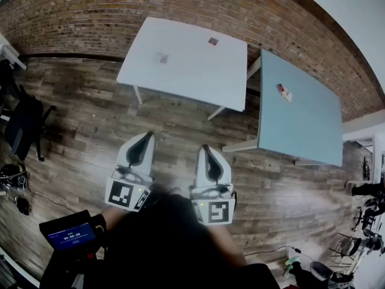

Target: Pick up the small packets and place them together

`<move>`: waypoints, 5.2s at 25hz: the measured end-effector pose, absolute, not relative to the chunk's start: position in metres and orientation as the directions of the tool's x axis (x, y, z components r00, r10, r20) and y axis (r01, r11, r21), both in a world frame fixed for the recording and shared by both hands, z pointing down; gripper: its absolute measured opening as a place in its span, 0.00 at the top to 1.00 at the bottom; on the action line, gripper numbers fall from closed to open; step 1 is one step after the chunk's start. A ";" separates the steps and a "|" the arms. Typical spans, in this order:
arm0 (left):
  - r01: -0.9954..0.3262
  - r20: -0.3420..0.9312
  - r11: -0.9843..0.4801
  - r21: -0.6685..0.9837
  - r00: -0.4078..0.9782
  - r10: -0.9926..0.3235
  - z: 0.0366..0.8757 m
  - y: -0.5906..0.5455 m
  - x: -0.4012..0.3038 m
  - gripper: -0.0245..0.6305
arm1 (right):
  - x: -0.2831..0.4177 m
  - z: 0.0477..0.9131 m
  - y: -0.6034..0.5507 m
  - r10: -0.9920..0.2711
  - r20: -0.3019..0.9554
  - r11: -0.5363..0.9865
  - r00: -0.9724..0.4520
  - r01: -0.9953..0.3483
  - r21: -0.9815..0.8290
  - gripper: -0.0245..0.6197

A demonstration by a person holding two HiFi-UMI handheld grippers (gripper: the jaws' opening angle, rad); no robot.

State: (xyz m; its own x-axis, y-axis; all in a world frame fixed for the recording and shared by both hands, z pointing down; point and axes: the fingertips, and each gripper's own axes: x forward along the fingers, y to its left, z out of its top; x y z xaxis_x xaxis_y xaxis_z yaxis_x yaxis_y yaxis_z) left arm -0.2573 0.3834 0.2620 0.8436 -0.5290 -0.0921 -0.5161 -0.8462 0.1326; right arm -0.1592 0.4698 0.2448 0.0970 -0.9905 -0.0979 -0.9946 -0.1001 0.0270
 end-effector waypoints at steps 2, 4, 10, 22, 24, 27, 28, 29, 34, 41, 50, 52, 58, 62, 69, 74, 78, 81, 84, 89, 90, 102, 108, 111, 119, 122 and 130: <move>-0.513 -0.091 -0.848 0.132 0.846 -0.526 0.262 0.386 -0.254 0.96 | -0.156 0.244 0.472 -0.990 -0.099 -0.107 0.105 -0.994 0.019 0.96; -0.513 -0.089 -0.849 0.127 0.847 -0.524 0.261 0.388 -0.253 0.96 | -0.153 0.247 0.475 -0.990 -0.080 -0.115 0.114 -0.993 0.011 0.96; -0.540 -0.062 -0.831 0.136 0.832 -0.551 0.267 0.397 -0.252 0.96 | -0.138 0.258 0.488 -0.993 -0.042 -0.110 0.111 -0.993 -0.032 0.96; -0.597 -0.079 -0.796 0.100 0.792 -0.605 0.281 0.406 -0.229 0.96 | -0.100 0.286 0.500 -0.996 -0.057 -0.065 0.068 -0.997 -0.039 0.96; -0.596 -0.082 -0.797 0.092 0.794 -0.603 0.282 0.390 -0.223 0.96 | -0.093 0.287 0.486 -0.995 -0.062 -0.074 0.076 -0.997 -0.035 0.96; -0.595 -0.085 -0.799 0.094 0.794 -0.601 0.286 0.359 -0.213 0.96 | -0.081 0.290 0.457 -0.995 -0.049 -0.088 0.089 -0.996 -0.036 0.96; -0.592 -0.085 -0.800 0.099 0.796 -0.600 0.288 0.347 -0.209 0.96 | -0.077 0.292 0.447 -0.995 -0.040 -0.091 0.092 -0.995 -0.033 0.96; -0.589 -0.082 -0.801 0.108 0.798 -0.597 0.292 0.333 -0.204 0.96 | -0.073 0.293 0.434 -0.995 -0.032 -0.095 0.095 -0.995 -0.029 0.96; -0.550 -0.034 -0.828 0.107 0.830 -0.556 0.311 0.258 -0.170 0.96 | -0.055 0.289 0.357 -0.994 -0.016 -0.105 0.105 -0.994 -0.026 0.96; -0.508 0.005 -0.849 0.144 0.859 -0.512 0.321 0.163 -0.146 0.96 | -0.039 0.276 0.256 -0.993 -0.008 -0.122 0.122 -0.993 -0.004 0.96; -0.497 0.070 -0.852 0.167 0.868 -0.492 0.348 0.091 -0.123 0.96 | -0.005 0.277 0.193 -0.987 0.037 -0.156 0.156 -0.988 0.004 0.96; -0.492 0.107 -0.851 0.182 0.871 -0.480 0.360 0.085 -0.119 0.96 | -0.001 0.275 0.187 -0.988 0.033 -0.148 0.148 -0.989 -0.005 0.96; -0.518 0.162 -0.844 0.135 0.852 -0.497 0.403 0.059 -0.107 0.96 | 0.011 0.285 0.168 -0.993 0.032 -0.110 0.110 -0.994 -0.015 0.96; -0.544 0.204 -0.835 0.083 0.830 -0.520 0.438 0.037 -0.094 0.96 | 0.026 0.289 0.153 -0.996 0.041 -0.082 0.081 -0.996 -0.021 0.96; -0.598 0.448 -0.796 0.095 0.739 -0.503 0.539 -0.015 -0.072 0.73 | 0.050 0.294 0.130 -0.997 0.060 -0.041 0.039 -0.999 -0.033 0.96; -0.558 0.562 -0.829 0.040 0.698 -0.443 0.598 -0.029 -0.067 0.77 | 0.071 0.299 0.114 -0.996 0.083 -0.026 0.020 -0.997 -0.067 0.96; -0.560 0.600 -0.828 0.024 0.671 -0.436 0.623 -0.042 -0.062 0.78 | 0.095 0.314 0.101 -0.994 0.109 -0.025 0.017 -0.997 -0.072 0.96; -0.585 0.647 -0.810 0.037 0.632 -0.427 0.642 -0.045 -0.065 0.78 | 0.106 0.318 0.094 -0.993 0.115 -0.037 0.027 -0.995 -0.089 0.96; -0.601 0.679 -0.797 0.060 0.610 -0.409 0.656 -0.047 -0.064 0.78 | 0.113 0.316 0.089 -0.994 0.108 -0.044 0.034 -0.995 -0.092 0.96; -0.596 0.715 -0.802 0.031 0.574 -0.399 0.670 -0.048 -0.057 0.78 | 0.132 0.320 0.089 -0.992 0.114 -0.066 0.056 -0.994 -0.086 0.96; -0.600 0.720 -0.799 0.028 0.567 -0.400 0.673 -0.048 -0.056 0.78 | 0.135 0.321 0.090 -0.992 0.114 -0.070 0.060 -0.994 -0.083 0.96; -0.660 0.733 -0.749 0.058 0.538 -0.417 0.681 -0.066 -0.060 0.79 | 0.144 0.345 0.063 -0.991 0.104 -0.085 0.080 -0.995 -0.043 0.96; -0.665 0.763 -0.745 0.060 0.512 -0.395 0.684 -0.071 -0.055 0.79 | 0.148 0.379 0.029 -0.985 0.145 -0.100 0.089 -0.992 -0.072 0.96; -0.665 0.780 -0.745 0.058 0.496 -0.382 0.688 -0.072 -0.052 0.79 | 0.146 0.383 0.026 -0.985 0.151 -0.096 0.083 -0.992 -0.080 0.96; -0.657 0.783 -0.747 0.096 0.513 -0.351 0.687 -0.075 -0.019 0.79 | 0.156 0.404 0.038 -0.974 0.202 -0.116 0.098 -0.990 -0.078 0.96; -0.665 0.782 -0.736 0.122 0.522 -0.342 0.686 -0.078 -0.008 0.79 | 0.163 0.405 0.042 -0.972 0.209 -0.126 0.107 -0.989 -0.076 0.96; -0.666 0.762 -0.732 0.141 0.545 -0.350 0.687 -0.088 0.014 0.79 | 0.192 0.414 0.067 -0.956 0.237 -0.195 0.173 -0.978 -0.077 0.96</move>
